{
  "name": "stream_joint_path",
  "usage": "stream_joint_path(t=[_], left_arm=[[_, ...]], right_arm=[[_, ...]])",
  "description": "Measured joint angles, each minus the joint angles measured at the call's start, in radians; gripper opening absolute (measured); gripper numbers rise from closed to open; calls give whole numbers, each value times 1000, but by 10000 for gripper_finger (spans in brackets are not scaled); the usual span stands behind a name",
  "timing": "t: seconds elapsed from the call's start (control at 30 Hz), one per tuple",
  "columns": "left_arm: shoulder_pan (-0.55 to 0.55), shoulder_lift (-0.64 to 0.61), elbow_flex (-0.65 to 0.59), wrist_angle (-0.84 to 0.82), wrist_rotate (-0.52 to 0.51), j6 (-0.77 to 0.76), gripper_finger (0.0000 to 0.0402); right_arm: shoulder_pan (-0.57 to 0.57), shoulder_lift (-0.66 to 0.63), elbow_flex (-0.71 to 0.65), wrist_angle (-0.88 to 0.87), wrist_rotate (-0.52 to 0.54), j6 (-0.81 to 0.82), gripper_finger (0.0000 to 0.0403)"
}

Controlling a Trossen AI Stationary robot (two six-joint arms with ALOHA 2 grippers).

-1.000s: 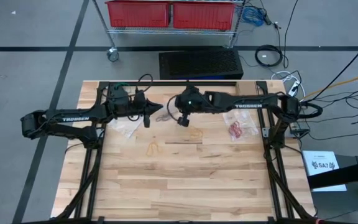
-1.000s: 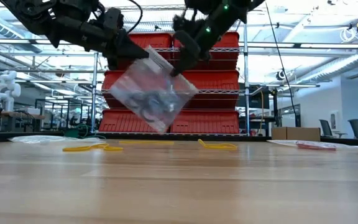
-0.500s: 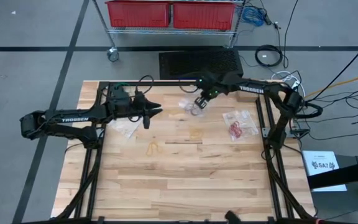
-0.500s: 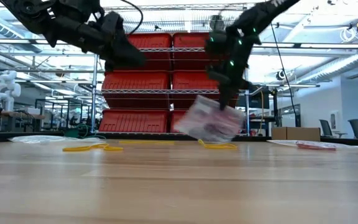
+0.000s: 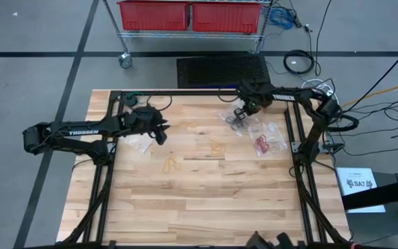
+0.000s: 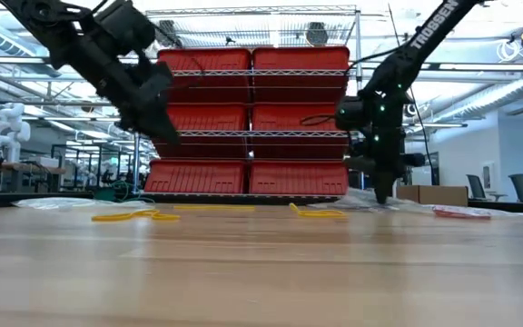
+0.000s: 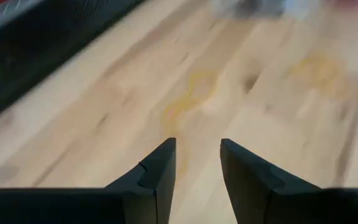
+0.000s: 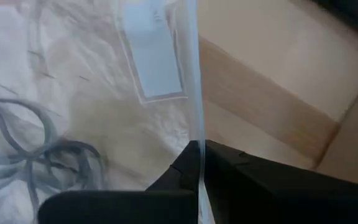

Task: Sort rubber bands
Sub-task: Close the zip bag, then open the left zip bag

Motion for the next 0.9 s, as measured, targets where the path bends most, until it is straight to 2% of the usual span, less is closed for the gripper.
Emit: stream_joint_path(t=[0.13,0.33,0.57,0.73,0.9], left_arm=[[0,0,0,-140,-58,-45,104],[-9,0,0,-266,-64,-118,59],[-102,0,0,-380,-66,-191,6],[-170,23,0,-416,-70,-296,16],[-191,83,0,-414,-79,-345,47]], right_arm=[[2,-43,4,20,40,-38,5],[9,-145,47,24,50,-160,34],[34,-275,60,32,46,-260,83],[64,-316,60,46,49,-273,115],[117,-316,60,51,47,-303,137]])
